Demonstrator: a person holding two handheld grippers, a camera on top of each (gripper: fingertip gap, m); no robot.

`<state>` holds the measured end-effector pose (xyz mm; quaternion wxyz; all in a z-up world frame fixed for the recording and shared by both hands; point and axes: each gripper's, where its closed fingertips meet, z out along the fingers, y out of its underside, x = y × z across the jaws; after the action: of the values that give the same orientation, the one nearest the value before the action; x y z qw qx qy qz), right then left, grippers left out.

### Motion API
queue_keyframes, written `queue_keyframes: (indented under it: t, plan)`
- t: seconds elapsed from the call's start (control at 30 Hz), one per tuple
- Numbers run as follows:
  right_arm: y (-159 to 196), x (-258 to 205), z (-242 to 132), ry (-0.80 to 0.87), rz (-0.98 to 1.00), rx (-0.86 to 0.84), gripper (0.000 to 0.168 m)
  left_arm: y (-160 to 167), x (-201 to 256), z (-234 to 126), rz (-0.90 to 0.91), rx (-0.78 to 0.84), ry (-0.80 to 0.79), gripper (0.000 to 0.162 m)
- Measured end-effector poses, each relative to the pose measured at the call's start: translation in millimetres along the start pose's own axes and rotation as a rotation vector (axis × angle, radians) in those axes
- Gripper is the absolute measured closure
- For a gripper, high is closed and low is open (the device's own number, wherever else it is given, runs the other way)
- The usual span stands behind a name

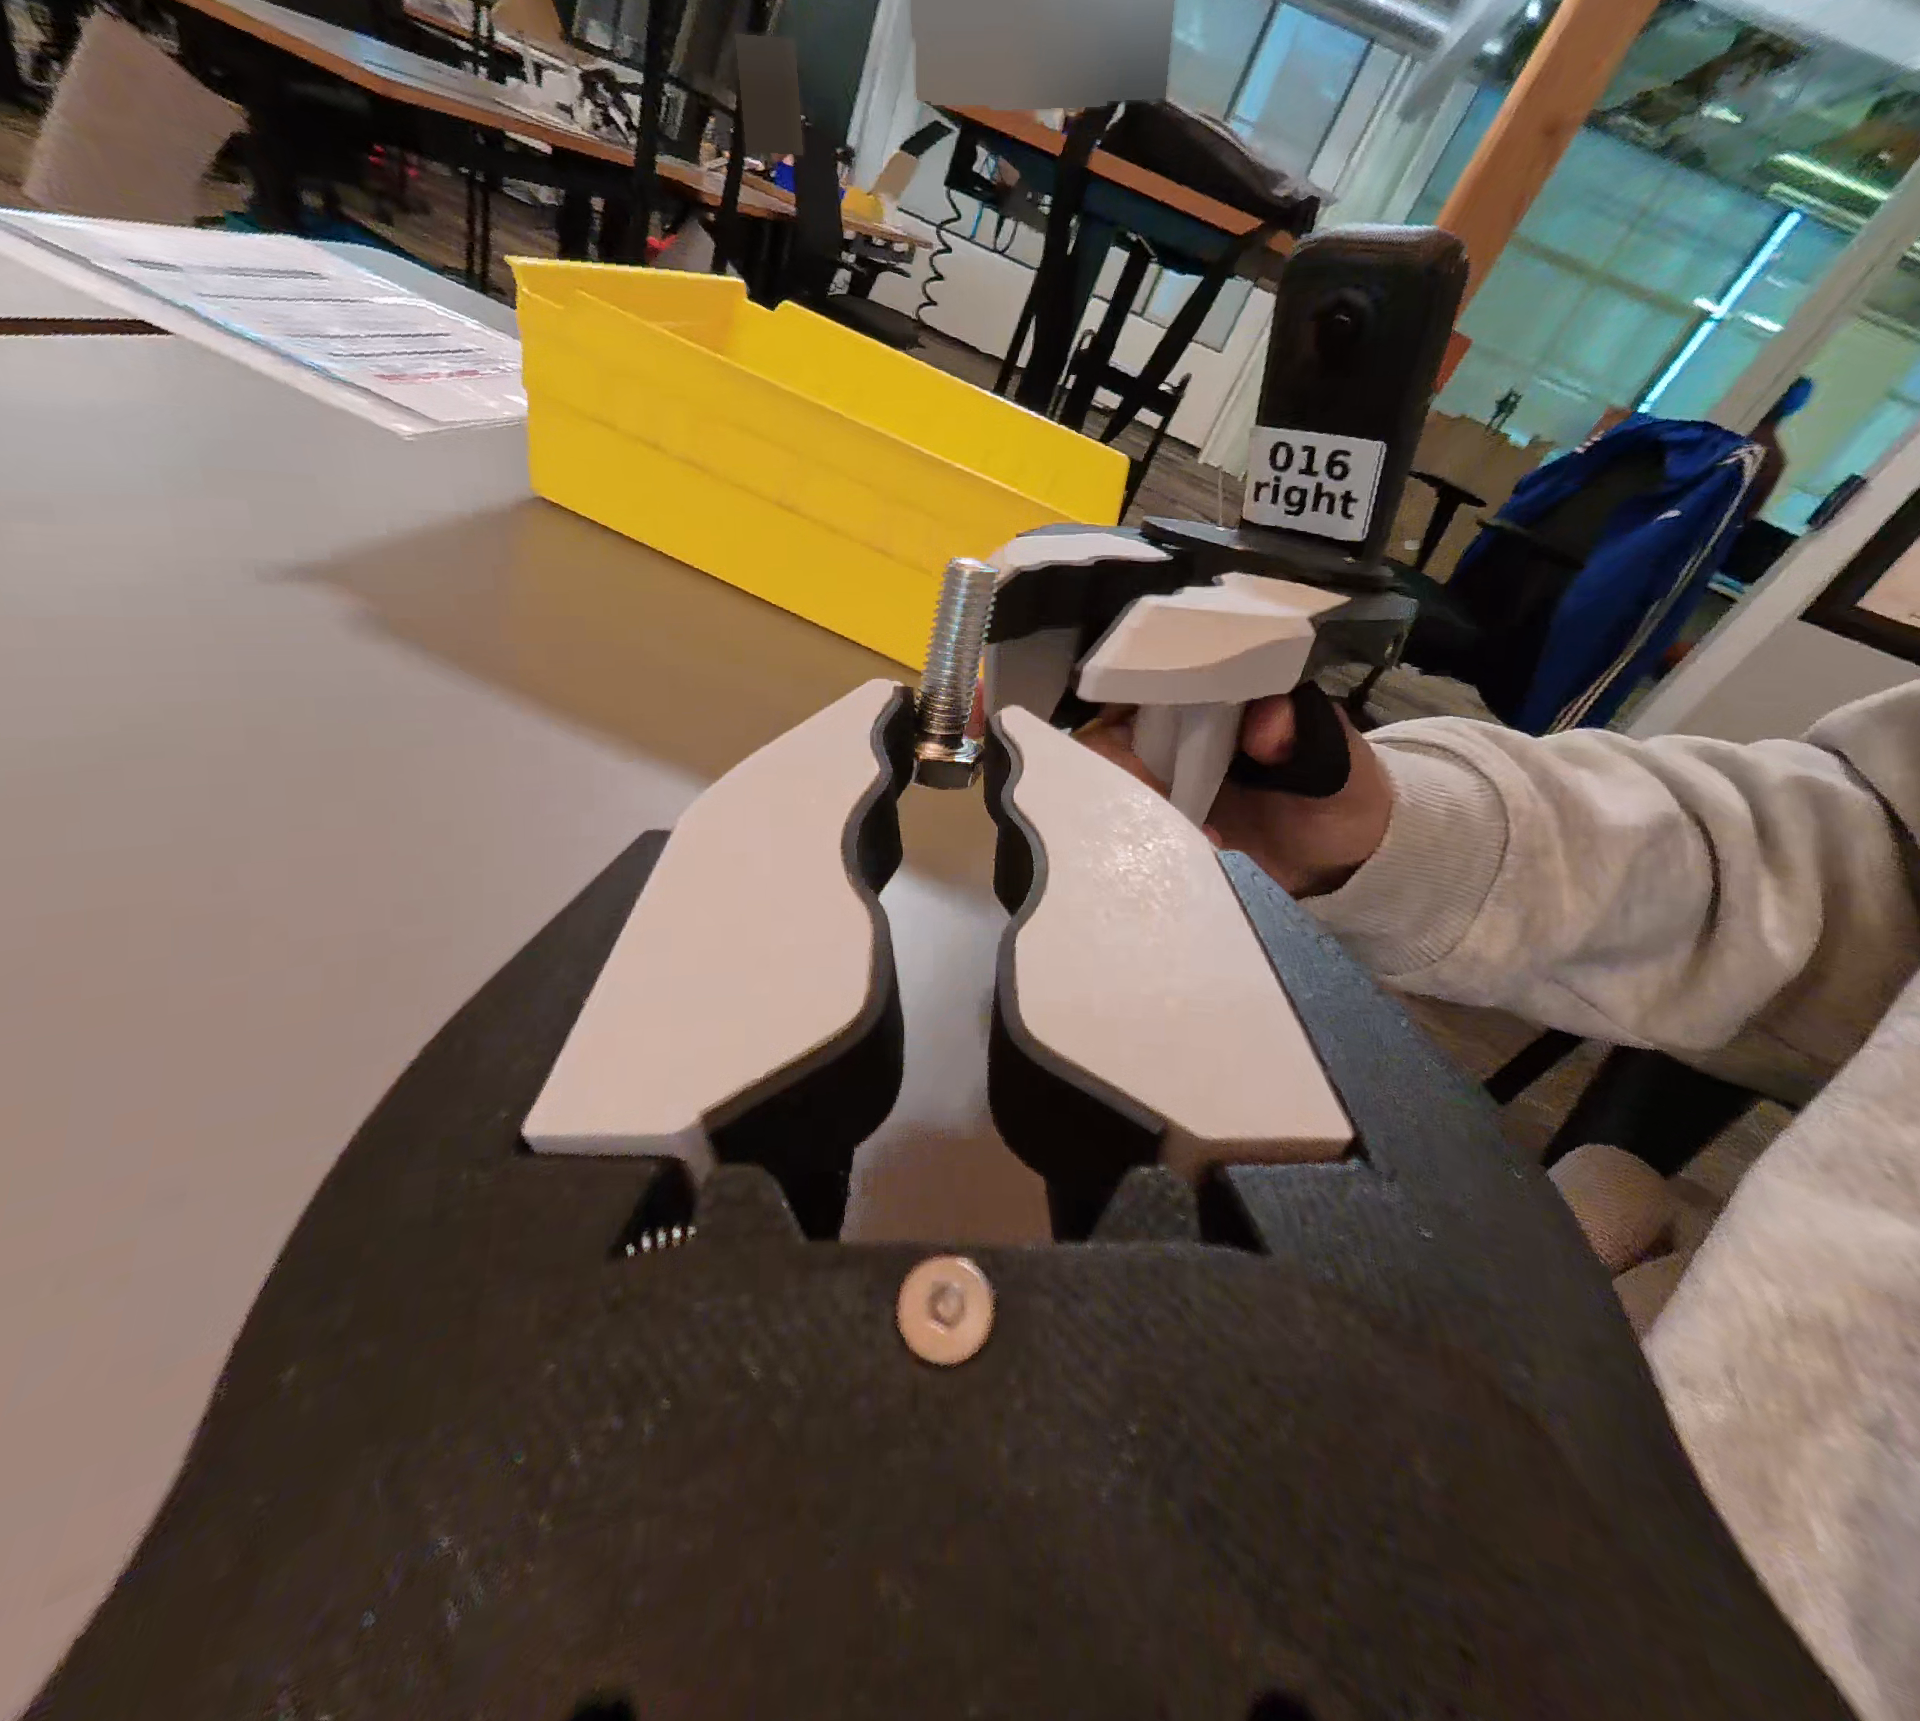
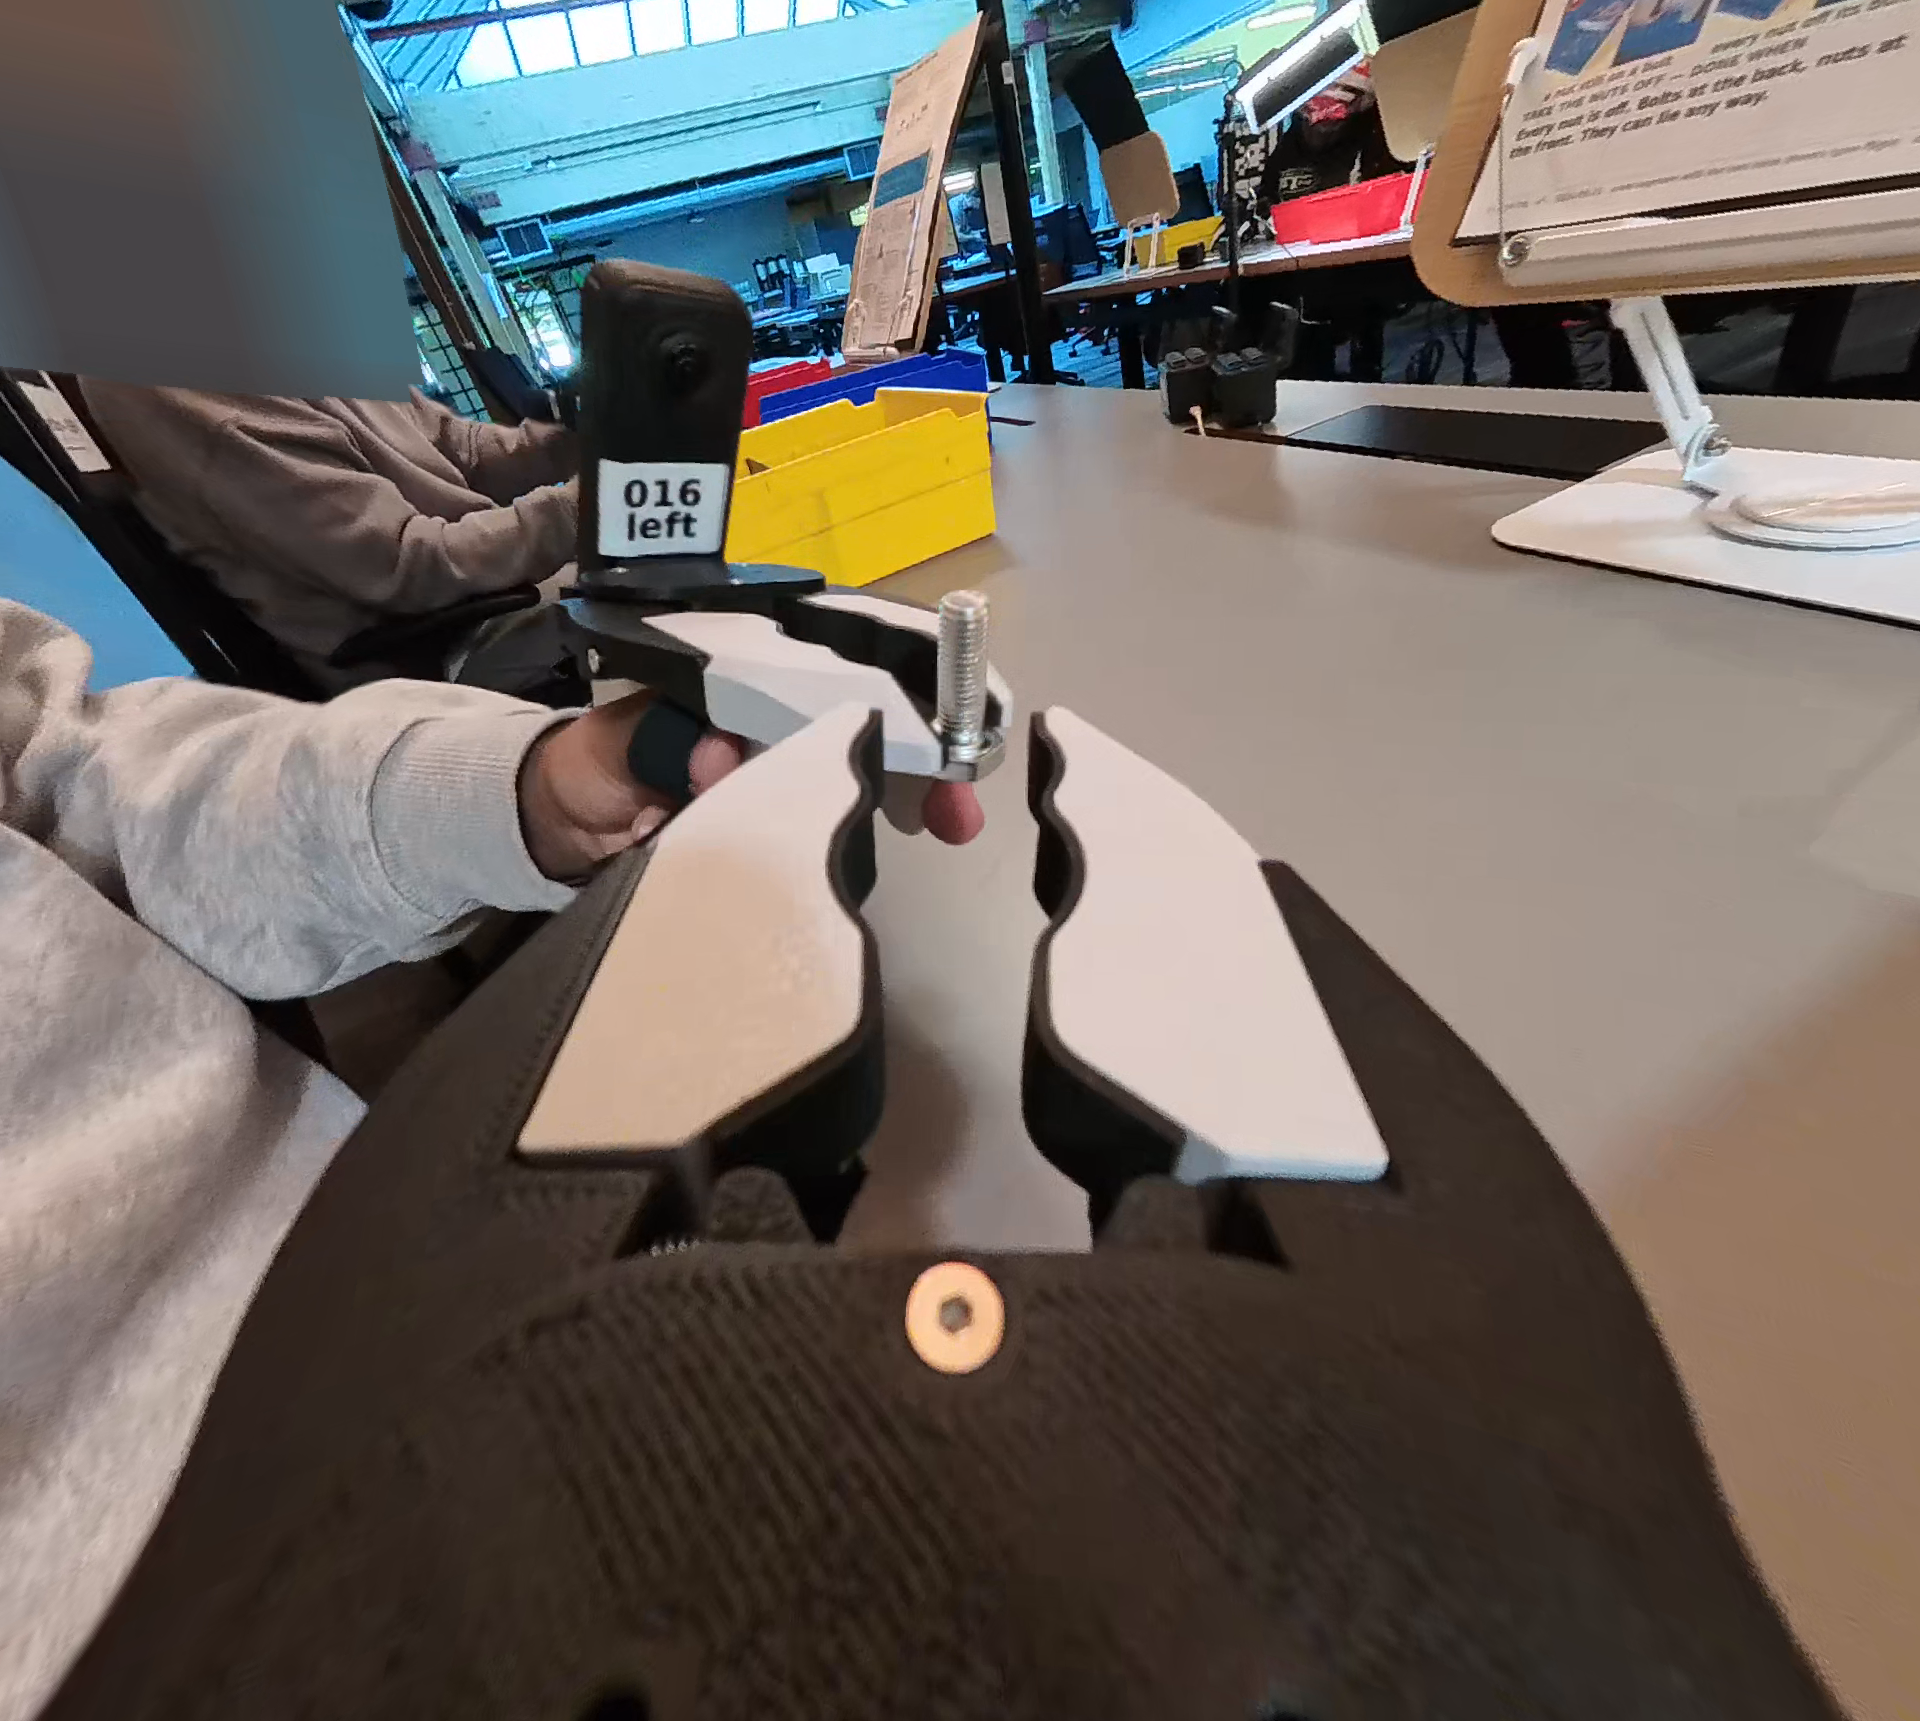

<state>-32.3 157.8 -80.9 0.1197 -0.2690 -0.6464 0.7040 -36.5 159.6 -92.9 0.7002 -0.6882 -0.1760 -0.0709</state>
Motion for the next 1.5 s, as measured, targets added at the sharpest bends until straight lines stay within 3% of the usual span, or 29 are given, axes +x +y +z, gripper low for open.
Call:
queue_keyframes:
  t: [0.43,0.63,0.73,0.83,0.97,1.1,1.27,1.5]
  plan:
    - [8.6,-2.2,1.5,0.017,-0.098,-0.058,0.168,20.9,7.0,6.1,0.032,-0.072,0.064,0.149]
    - [0.1,-1.8,-2.4,0.01,-0.09,-0.01,0.168,14.2,13.3,6.1,0.065,-0.05,0.052,0.149]
    - [-2.5,-4.3,-1.4,-0.014,-0.084,0.013,0.148,16.1,11.7,5.7,0.045,-0.046,0.042,0.15]
    - [-0.2,-3.5,0.6,-0.008,-0.081,0.009,0.139,17.7,11.3,5.7,0.034,-0.053,0.053,0.15]
    - [6.4,-6.7,2.6,-0.005,-0.138,-0.039,0.158,19.9,15.0,6.3,0.055,-0.058,0.056,0.149]
    - [5.2,-7.9,2.4,0.013,-0.172,-0.051,0.158,18.9,17.0,5.3,0.078,-0.042,0.065,0.149]
    - [-5.1,-9.9,-3.0,-0.027,-0.131,0.01,0.159,16.8,23.8,5.7,0.093,-0.029,0.079,0.108]
    - [-7.6,-25.1,-7.1,-0.191,-0.077,0.016,0.159,23.8,38.1,3.4,0.078,-0.056,0.2,0.118]
